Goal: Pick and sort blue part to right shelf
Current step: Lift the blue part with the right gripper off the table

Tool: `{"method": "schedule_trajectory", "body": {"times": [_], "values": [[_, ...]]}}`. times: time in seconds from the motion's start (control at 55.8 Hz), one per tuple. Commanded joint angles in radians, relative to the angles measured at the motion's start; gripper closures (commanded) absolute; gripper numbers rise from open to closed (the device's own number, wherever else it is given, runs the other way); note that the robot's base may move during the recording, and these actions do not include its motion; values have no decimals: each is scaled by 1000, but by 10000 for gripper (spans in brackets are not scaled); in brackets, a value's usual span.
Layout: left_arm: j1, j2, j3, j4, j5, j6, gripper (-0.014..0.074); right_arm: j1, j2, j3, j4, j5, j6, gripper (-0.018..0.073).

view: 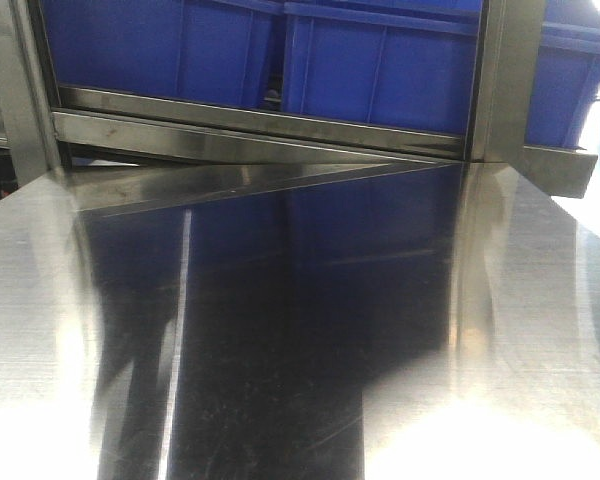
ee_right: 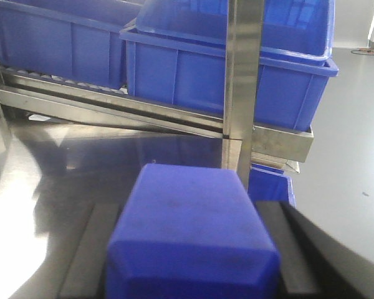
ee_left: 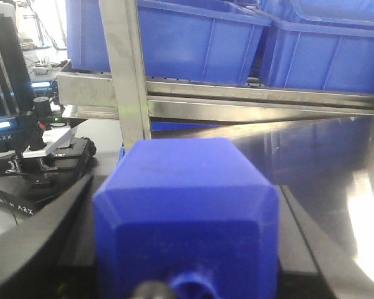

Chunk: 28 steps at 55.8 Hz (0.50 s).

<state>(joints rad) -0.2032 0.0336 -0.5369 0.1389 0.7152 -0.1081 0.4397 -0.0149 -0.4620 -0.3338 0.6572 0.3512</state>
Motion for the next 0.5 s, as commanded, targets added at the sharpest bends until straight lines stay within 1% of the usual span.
{"method": "schedule_trajectory", "body": {"times": [0.0,0.484], "values": [[-1,15,-24,6,-93,-11,262,-1,-8,-30,-33,-91,-12,361],[-1,15,-24,6,-93,-11,262,-1,-7,-24,-43,-71,-12,361]]}}
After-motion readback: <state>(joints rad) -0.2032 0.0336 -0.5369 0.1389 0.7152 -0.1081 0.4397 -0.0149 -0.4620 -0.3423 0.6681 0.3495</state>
